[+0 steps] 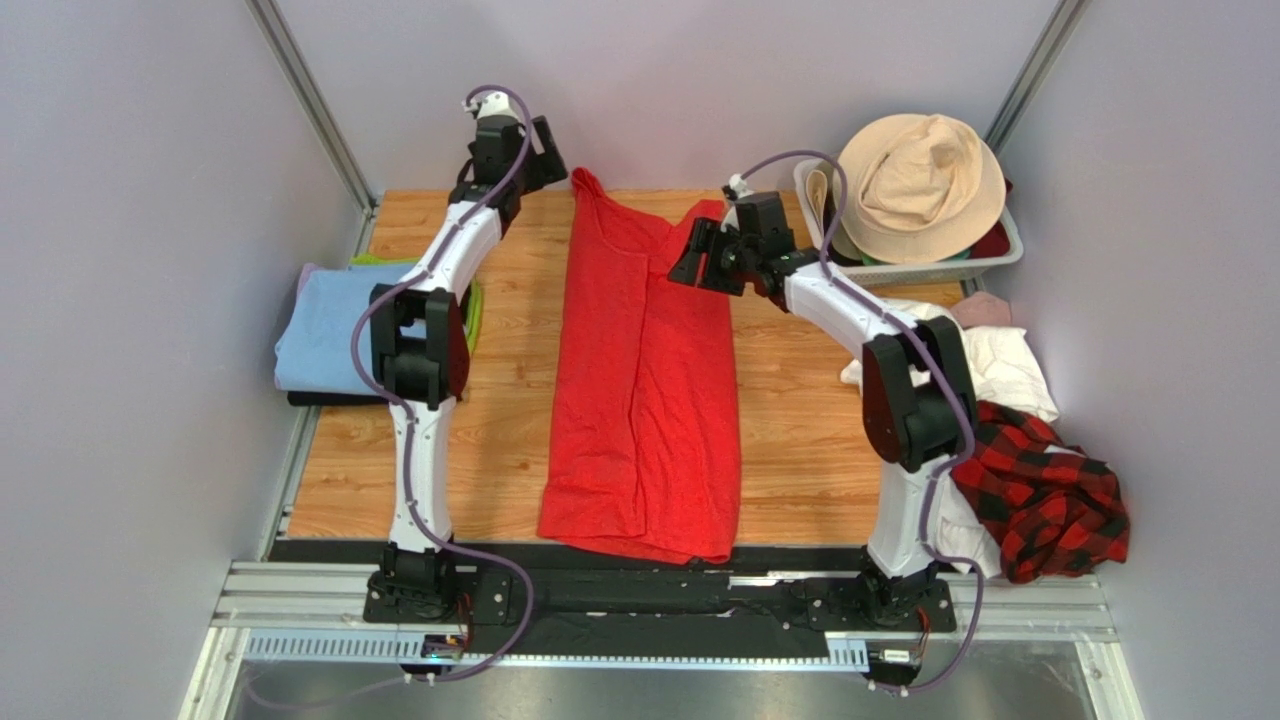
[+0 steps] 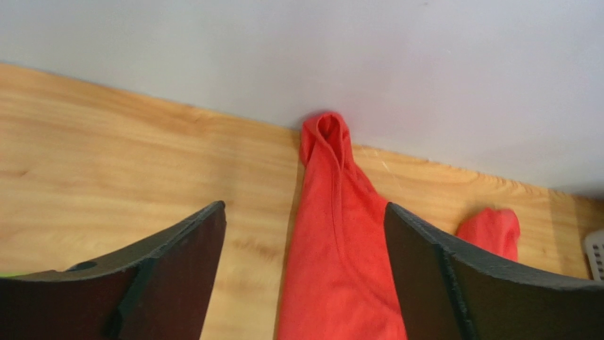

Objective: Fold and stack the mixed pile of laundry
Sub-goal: Fold the tank top at the center of the board.

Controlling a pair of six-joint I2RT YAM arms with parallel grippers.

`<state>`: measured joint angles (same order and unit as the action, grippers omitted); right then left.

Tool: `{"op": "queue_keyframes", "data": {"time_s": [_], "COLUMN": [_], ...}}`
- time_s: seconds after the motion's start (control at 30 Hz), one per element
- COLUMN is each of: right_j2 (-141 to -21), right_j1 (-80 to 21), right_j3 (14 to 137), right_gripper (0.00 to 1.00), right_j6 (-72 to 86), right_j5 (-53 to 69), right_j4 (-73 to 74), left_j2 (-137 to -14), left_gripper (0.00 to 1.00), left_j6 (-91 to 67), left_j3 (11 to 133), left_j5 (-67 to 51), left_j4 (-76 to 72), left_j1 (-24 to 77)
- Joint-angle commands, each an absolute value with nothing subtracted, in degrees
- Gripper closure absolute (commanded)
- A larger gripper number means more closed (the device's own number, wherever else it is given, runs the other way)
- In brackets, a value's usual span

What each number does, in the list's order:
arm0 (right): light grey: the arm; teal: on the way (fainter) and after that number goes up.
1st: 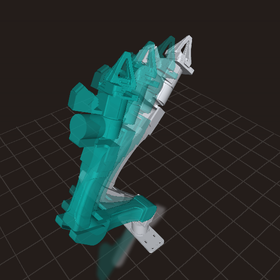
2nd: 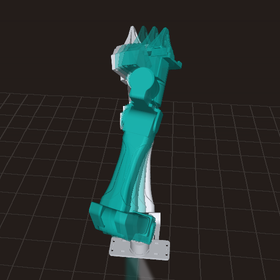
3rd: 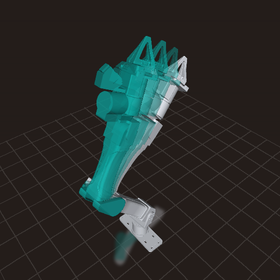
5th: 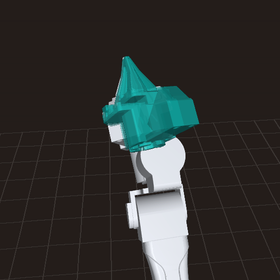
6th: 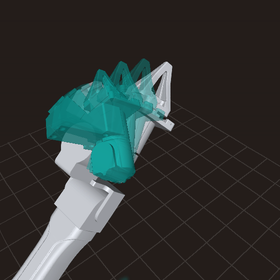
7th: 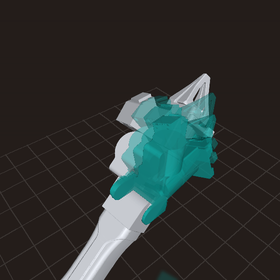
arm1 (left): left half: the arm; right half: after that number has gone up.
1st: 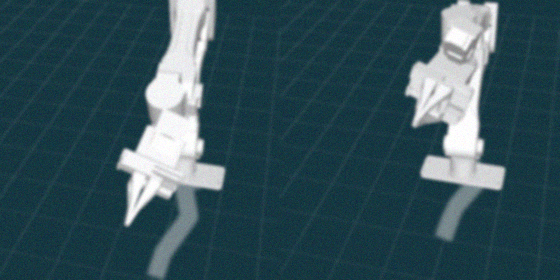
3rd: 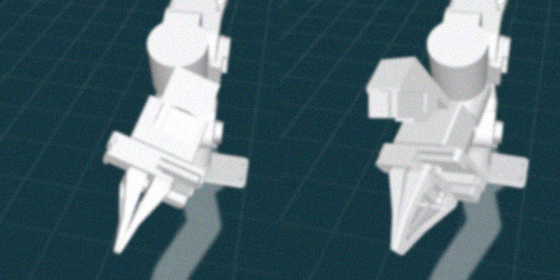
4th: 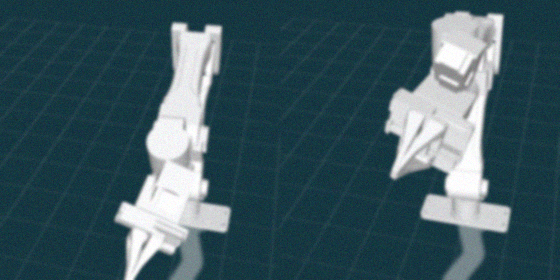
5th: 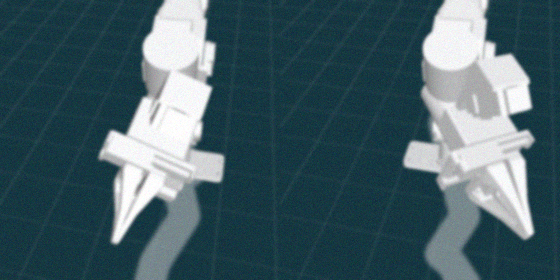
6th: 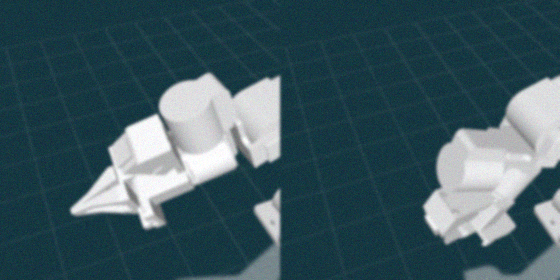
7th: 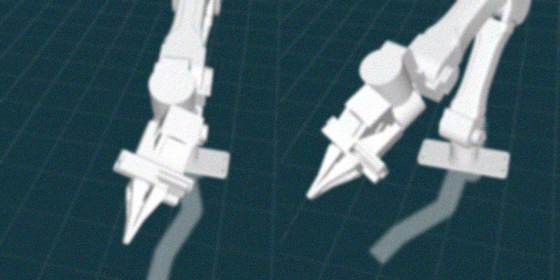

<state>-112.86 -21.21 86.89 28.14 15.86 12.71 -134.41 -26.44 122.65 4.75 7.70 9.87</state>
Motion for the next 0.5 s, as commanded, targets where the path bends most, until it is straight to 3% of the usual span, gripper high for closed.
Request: {"op": "queue_keyframes", "data": {"time_s": [0.0,0.17,0.3,0.47], "right_j2": [-106.0,-94.9,-80.8,-60.0], "right_j1": [-21.1,-22.7,-24.4,-28.3], "right_j3": [81.5,71.7,56.2,41.6], "right_gripper": [0.42,0.45,0.46,0.47], "right_j6": [26.5,29.9,32.2,36.0], "right_j5": [13.5,12.6,9.3,9.2], "right_j4": [14.4,19.4,23.8,31.9], "left_j2": [-120.8,-103.6,-86.8,-66.7], "left_gripper": [0.12,0.13,0.19,0.2], "left_j6": [-24.7,-30.6,-32.5,-32.8], "left_j3": [114.6,99.6,74.6,55.8], "left_j5": [0.4,-4.6,-8.5,-8.4], "left_j4": [18.5,29.4,27.2,31.5], "left_j1": [9.8,9.8,12.1,15.2]}}
